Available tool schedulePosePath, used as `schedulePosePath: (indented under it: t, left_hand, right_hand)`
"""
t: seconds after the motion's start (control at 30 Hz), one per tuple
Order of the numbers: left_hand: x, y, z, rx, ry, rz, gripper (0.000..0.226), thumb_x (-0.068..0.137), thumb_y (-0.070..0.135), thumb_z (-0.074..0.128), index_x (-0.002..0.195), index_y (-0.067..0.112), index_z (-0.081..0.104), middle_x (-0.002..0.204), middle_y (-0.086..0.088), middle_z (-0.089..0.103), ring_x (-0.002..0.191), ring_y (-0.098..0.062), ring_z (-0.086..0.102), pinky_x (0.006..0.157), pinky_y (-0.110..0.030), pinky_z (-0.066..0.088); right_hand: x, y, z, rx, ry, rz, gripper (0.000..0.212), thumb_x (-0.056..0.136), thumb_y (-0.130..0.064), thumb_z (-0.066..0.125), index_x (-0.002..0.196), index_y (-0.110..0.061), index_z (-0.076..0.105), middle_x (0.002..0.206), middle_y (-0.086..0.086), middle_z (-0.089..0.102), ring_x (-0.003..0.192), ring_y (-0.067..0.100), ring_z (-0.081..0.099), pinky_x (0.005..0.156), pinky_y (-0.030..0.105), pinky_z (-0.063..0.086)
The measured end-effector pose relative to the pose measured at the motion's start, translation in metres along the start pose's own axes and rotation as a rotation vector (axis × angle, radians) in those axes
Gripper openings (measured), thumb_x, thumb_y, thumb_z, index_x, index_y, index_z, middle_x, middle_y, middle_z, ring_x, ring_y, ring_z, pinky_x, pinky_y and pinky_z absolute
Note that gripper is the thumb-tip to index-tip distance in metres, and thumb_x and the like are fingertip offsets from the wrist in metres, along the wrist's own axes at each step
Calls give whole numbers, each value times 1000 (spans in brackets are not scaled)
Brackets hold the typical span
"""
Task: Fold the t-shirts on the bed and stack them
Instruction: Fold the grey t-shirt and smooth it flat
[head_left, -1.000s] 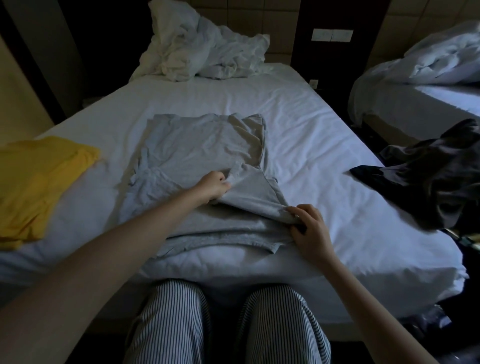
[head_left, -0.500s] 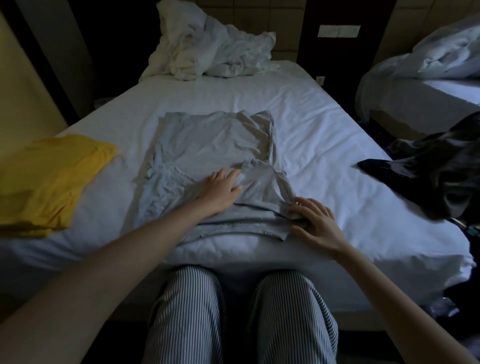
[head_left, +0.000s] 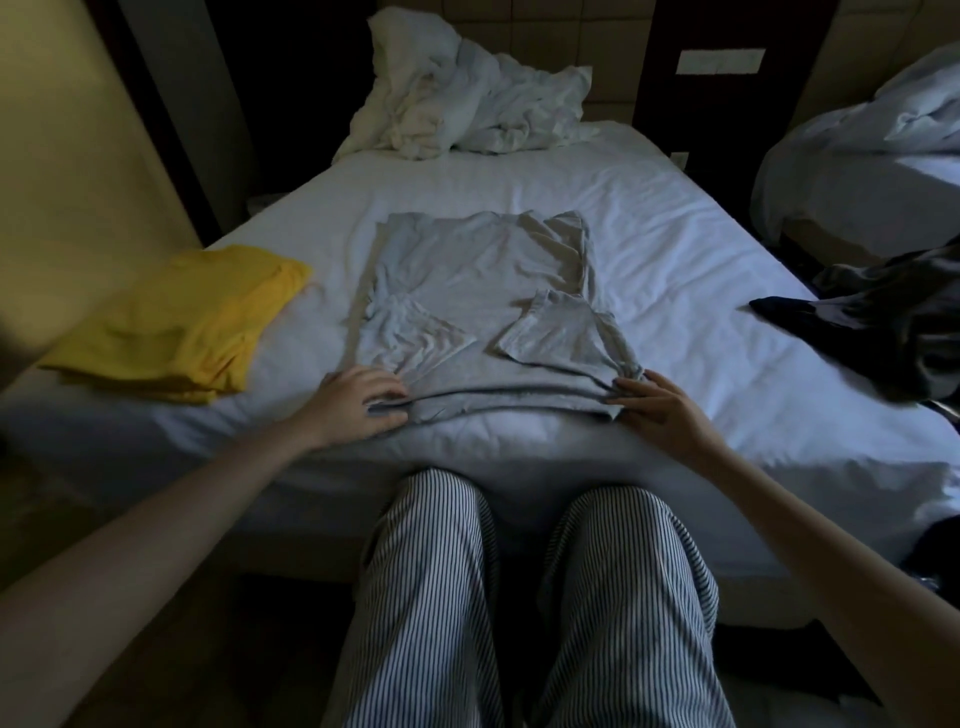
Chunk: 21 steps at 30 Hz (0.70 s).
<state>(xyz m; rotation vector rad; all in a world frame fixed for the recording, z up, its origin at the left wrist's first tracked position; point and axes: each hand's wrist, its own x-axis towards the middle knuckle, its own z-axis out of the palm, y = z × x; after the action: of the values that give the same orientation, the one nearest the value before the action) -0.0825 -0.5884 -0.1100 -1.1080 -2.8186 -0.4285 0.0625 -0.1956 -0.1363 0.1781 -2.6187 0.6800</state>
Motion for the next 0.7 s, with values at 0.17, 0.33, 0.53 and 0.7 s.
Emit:
schedulePosePath:
  t: [0.17,0.33,0.53,0.7]
  left_hand:
    - [-21,3,4,-1,-233,-80,58,92,47,44,146,29,33,156,6,22,144,-17,18,115,-40,17]
    - [-14,26,-11,-226,22,-256,34,100,10,41,131,10,54,136,-15,53,126,-29,48,99,-31,35]
    - [-20,39,-48,-327,155,-287,32,101,11,38,125,0,55,127,-21,57,117,-32,53,90,-33,39]
    - [-35,51,-83,-480,167,-237,31,102,18,37,118,6,61,113,-11,61,100,-16,54,73,-19,37]
  right_hand:
    - [-1,-21,1,115,51,251,18,86,0,62,102,2,71,118,18,61,110,27,57,84,15,34]
    - [-2,-46,-10,176,66,374,16,92,-7,54,93,-3,69,85,13,62,82,20,55,66,27,35]
    - [4,-79,-36,129,128,391,21,96,-12,43,79,-12,54,70,7,53,67,21,45,55,30,31]
    - [8,-116,-66,320,140,335,36,99,-11,39,63,-13,41,57,5,38,53,14,37,47,22,27]
